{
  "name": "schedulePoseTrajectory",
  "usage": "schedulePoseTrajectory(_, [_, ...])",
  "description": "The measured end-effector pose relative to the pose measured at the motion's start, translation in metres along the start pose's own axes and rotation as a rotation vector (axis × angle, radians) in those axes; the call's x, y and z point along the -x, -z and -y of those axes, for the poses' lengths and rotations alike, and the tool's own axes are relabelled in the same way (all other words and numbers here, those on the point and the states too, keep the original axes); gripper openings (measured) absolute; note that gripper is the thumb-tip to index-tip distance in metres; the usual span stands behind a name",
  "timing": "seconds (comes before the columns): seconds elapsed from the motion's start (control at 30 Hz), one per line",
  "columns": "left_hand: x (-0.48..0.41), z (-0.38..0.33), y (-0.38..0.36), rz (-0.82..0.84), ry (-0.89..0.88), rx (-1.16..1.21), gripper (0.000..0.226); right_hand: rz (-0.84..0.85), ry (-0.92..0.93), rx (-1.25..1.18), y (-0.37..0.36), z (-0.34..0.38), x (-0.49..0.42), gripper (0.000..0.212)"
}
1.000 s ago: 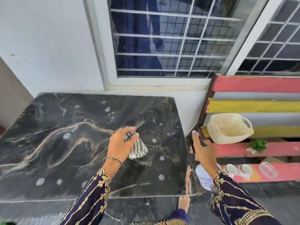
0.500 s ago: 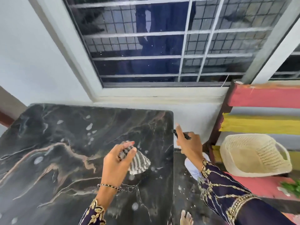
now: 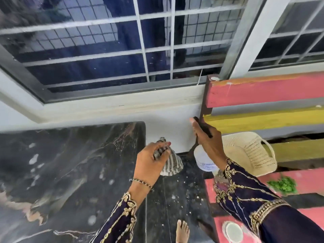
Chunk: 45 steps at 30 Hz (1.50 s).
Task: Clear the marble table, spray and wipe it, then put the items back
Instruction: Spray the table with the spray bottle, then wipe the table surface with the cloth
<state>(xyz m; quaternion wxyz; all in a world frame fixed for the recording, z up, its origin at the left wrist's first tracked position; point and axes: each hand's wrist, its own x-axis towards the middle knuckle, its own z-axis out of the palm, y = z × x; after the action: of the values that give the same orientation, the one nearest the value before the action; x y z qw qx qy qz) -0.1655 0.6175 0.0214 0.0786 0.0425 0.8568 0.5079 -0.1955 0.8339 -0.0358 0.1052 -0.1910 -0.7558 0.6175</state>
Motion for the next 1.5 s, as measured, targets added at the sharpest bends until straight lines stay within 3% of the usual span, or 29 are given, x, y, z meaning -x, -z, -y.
schedulePoseTrajectory(0.17, [-0.023, 0.002, -0.051, 0.089, -0.009, -0.061, 0.023, 0.066, 0.053, 0.164, 0.073, -0.032, -0.037, 0.024])
schedulePoseTrajectory(0.23, [-0.026, 0.010, -0.065, 0.106, -0.009, -0.082, 0.024, 0.070, 0.070, 0.280, 0.094, -0.055, -0.048, 0.019])
schedulePoseTrajectory(0.37, [-0.031, 0.028, -0.082, 0.117, 0.029, -0.087, 0.024, 0.045, 0.023, 0.479, 0.122, -0.103, -0.068, 0.038])
schedulePoseTrajectory(0.47, [-0.035, 0.039, -0.089, 0.120, 0.055, -0.098, 0.023, 0.016, -0.043, 0.587, 0.132, -0.136, -0.075, 0.039])
schedulePoseTrajectory(0.8, [-0.040, 0.060, -0.107, 0.154, 0.100, -0.167, 0.024, -0.193, -0.153, 0.625, 0.114, -0.192, -0.044, 0.060])
schedulePoseTrajectory(1.17, [-0.013, 0.041, -0.096, 0.202, 0.041, -0.165, 0.030, -0.226, -0.295, 0.506, 0.121, -0.176, 0.005, 0.059])
schedulePoseTrajectory(1.37, [0.028, 0.021, -0.060, 0.290, -0.108, -0.264, 0.061, -0.187, -0.185, 0.460, 0.082, -0.120, 0.069, 0.045])
schedulePoseTrajectory(1.5, [0.066, 0.013, -0.015, 0.311, -0.176, -0.372, 0.076, -0.023, -0.060, 0.383, 0.031, -0.056, 0.123, 0.040])
